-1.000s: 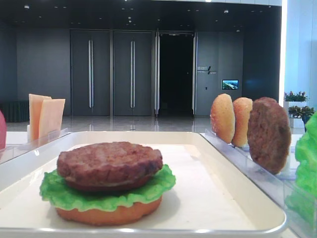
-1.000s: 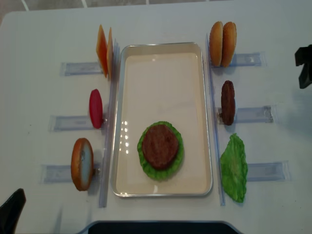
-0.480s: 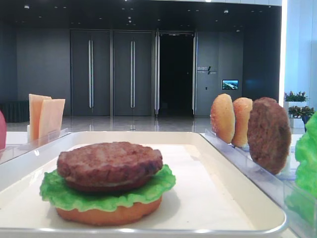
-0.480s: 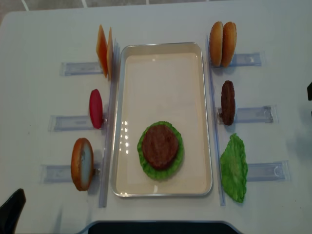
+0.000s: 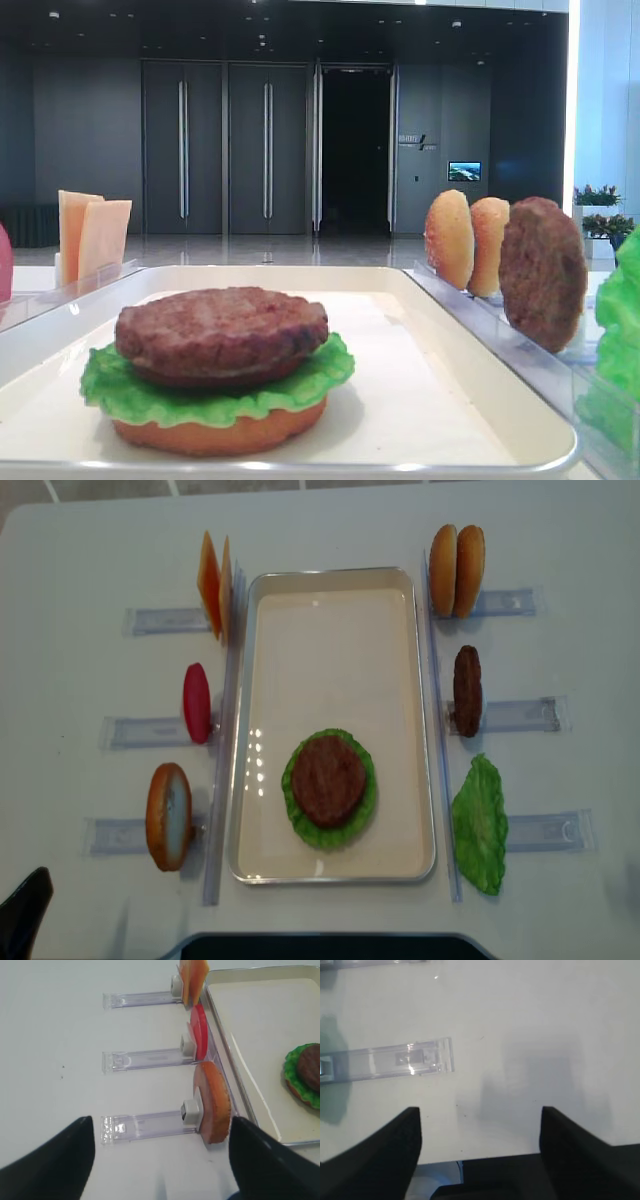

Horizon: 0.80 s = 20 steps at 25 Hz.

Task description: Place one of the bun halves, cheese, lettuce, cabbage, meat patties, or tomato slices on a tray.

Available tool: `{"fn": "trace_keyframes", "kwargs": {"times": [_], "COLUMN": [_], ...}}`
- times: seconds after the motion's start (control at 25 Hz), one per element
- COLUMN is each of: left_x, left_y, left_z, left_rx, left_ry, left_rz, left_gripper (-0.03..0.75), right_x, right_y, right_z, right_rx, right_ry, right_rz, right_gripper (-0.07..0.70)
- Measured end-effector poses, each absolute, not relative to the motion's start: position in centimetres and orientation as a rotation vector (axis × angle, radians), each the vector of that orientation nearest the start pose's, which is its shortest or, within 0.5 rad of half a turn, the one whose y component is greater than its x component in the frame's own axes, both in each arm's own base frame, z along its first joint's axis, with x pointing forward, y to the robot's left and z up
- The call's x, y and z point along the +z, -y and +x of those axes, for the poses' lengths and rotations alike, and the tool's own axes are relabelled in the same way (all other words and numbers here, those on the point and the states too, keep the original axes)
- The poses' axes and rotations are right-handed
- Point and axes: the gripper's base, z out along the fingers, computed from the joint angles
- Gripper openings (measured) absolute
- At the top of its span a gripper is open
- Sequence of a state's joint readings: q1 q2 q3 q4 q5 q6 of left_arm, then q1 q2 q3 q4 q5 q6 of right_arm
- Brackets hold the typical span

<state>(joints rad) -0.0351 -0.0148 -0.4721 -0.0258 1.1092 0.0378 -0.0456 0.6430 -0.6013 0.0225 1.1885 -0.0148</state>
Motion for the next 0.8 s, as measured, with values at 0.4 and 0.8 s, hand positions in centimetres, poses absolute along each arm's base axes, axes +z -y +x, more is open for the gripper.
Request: {"fn": "trace_keyframes", "kwargs": {"times": [0.4,0.8], "left_x": [26.6,26.6], "left_y": [0.2,0.2], "left_z": [-0.6,-0.6], "left_rx": [-0.029,-0.029], "left_ry": [-2.104,-2.105], "left_rz": [0.079,0.079], "left_gripper": [0.639,0.639], "right_x": [26.9,27.0], "right_y": [0.0,-0.1], "right_z": [1.9,-0.9], "right_rx": [-0.016,-0.023], "right_ry": [-2.315,-2.12], "right_rz": [0.036,0.031], "right_gripper": [0.503,0.503]}}
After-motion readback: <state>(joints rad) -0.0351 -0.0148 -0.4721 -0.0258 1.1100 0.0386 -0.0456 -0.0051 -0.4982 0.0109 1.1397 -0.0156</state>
